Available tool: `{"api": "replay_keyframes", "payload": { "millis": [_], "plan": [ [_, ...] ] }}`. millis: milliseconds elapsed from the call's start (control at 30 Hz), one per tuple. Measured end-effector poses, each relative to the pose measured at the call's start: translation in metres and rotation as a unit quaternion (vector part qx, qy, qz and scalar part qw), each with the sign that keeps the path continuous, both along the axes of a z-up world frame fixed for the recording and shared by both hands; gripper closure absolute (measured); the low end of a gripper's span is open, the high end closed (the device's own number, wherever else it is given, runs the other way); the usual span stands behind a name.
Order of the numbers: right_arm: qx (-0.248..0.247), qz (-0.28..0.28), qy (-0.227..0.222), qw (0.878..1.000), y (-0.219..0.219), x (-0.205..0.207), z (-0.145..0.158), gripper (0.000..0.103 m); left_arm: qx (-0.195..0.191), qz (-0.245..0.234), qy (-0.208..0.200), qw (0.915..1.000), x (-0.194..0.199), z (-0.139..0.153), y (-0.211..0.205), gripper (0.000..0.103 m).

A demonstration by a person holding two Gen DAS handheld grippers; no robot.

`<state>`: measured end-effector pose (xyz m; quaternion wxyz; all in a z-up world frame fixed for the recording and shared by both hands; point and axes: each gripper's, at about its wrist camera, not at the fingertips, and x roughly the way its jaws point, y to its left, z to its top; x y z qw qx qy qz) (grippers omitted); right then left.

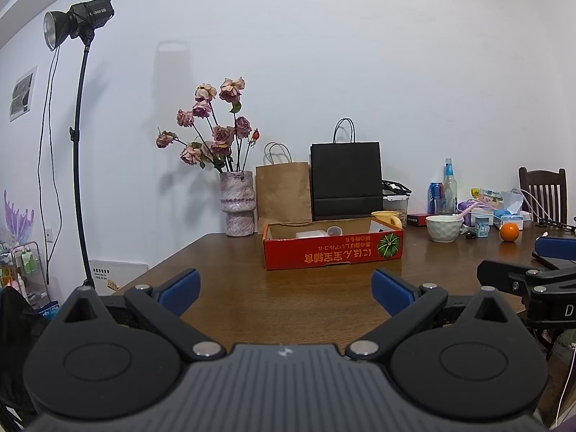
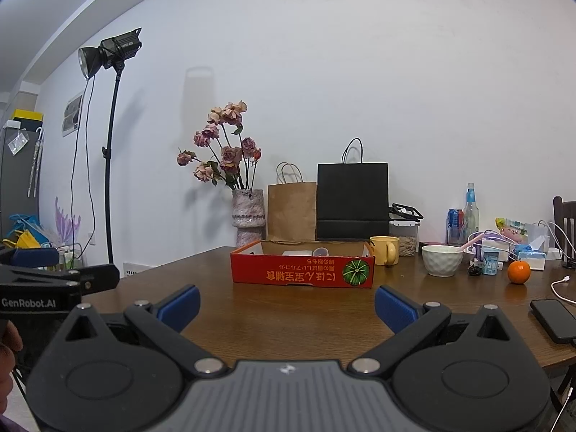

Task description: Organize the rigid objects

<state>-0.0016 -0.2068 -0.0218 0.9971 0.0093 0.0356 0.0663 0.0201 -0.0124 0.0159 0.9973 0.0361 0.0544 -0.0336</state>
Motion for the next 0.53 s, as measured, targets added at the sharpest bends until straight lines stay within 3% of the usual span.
{"api": "replay_keyframes", "payload": {
  "millis": [533],
  "plan": [
    [0.002, -0.001, 0.005, 1.000, -0.0016, 0.0019, -0.0014, 0.000, 0.004, -0.014, 0.005, 0.9999, 0.0027, -0.0026, 0.0016, 0.000]
  ]
}}
